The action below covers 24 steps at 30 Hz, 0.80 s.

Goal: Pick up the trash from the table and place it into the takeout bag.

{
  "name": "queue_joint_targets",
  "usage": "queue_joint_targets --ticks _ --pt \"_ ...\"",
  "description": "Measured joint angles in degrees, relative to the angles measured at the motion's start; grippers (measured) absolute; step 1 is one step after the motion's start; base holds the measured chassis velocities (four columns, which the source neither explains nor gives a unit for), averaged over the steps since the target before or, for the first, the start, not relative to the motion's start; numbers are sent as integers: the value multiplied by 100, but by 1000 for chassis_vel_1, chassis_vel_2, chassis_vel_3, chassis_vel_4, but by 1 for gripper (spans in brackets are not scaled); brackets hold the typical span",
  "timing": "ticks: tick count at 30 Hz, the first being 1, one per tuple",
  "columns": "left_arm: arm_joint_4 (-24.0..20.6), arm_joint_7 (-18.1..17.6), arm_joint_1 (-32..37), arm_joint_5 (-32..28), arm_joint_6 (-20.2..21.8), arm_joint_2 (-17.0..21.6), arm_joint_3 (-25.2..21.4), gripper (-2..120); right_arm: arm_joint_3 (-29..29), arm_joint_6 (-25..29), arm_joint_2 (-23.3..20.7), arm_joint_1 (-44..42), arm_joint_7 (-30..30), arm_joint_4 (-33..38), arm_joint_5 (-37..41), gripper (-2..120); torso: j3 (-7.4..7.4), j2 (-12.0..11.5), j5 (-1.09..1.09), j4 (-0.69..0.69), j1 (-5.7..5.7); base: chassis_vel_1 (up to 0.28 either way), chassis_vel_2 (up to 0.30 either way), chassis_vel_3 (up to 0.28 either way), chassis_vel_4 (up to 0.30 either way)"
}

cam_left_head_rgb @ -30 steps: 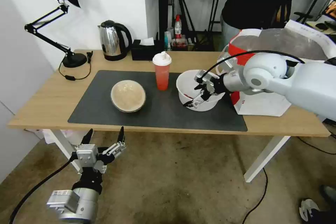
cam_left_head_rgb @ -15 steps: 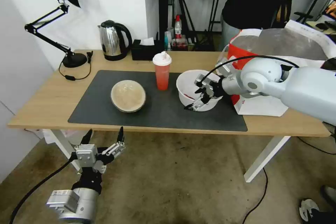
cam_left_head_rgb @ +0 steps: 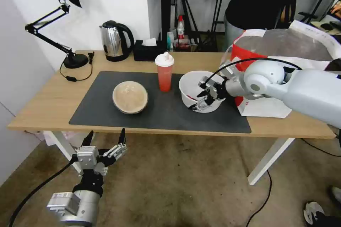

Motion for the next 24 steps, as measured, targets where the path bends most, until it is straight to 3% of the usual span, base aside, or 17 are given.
queue_joint_targets --ticks 14,17,24 --pt "-89 -10 9 -33 2 -33 -43 100 -34 -1 211 -56 21 -156 0 7 0 0 -1 0 0 0 0 0 0" --pt "-116 -18 12 -42 1 -30 -58 100 -34 -1 245 -56 24 -158 -1 0 0 0 -1 -1 0 0 0 0 0" --pt "-153 -69 17 -51 -12 -50 -68 100 -81 -1 334 -51 28 -160 8 0 -1 0 -1 -1 0 0 0 0 0"
